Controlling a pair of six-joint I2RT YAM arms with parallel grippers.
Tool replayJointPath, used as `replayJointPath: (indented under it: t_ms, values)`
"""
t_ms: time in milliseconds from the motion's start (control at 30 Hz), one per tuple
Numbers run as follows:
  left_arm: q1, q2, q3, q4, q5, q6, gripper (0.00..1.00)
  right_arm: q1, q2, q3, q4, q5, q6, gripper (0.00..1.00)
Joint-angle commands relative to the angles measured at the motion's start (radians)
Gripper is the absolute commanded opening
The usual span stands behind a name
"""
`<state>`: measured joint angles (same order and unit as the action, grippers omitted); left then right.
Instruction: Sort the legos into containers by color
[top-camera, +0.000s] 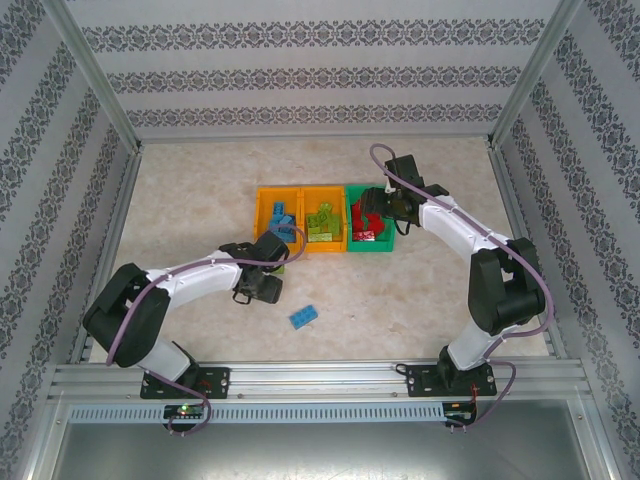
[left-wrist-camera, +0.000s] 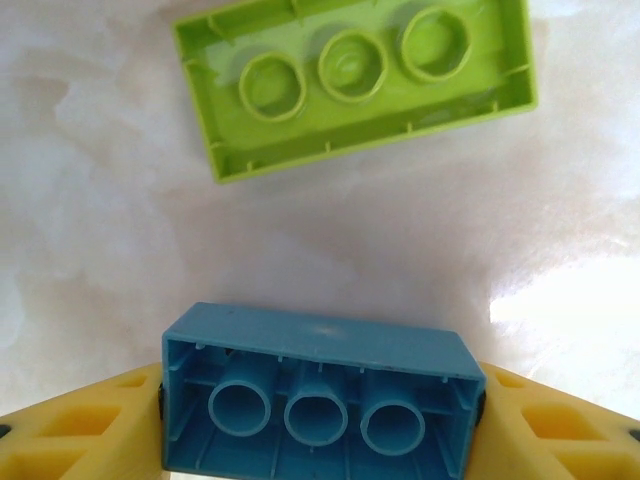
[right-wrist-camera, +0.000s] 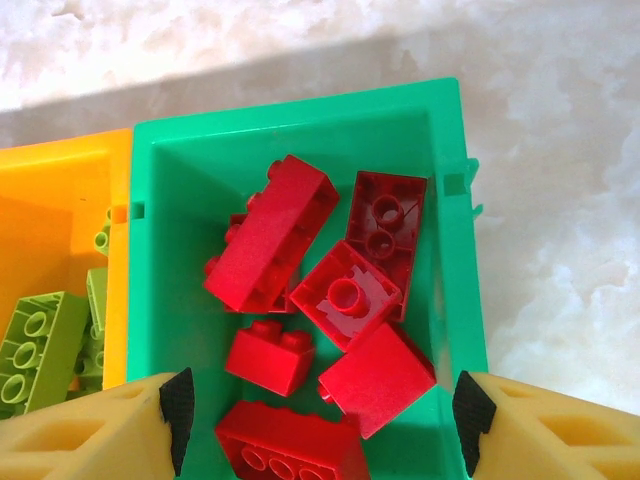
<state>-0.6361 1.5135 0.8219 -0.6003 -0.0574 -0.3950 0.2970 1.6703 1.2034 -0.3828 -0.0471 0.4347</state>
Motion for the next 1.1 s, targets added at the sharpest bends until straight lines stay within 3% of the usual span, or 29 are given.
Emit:
replayJointPath:
  t_ms: [0,200,367,533,733,1067]
  values:
    - [-0.016,-0.069,0.024,-0.097,-0.033,-0.040,0.48,-0.005,-0.034,-0.020,0.016,-0.012,0.017,0.72]
    - [-0.016,-0.149,0.105,-0.156,-0.055,-0.035,0.48,0.045,-0.101,-0.071,0.032,0.022,0.013,0.72]
    - [-0.012,-0.126,0.230,-0.151,-0.110,0.029,0.50,0.129,-0.158,-0.123,0.027,0.088,-0.017,0.72]
    - [0.026,-0.003,0.396,-0.128,-0.136,0.114,0.50,0.213,-0.234,-0.244,0.069,0.165,0.014,0.72]
    - [0.125,0.173,0.560,-0.079,-0.057,0.155,0.48,0.352,-0.357,-0.441,0.194,0.241,0.071,0.73]
    - [0.205,0.398,0.749,-0.061,0.041,0.097,0.49,0.674,-0.369,-0.551,0.259,0.321,0.098,0.83]
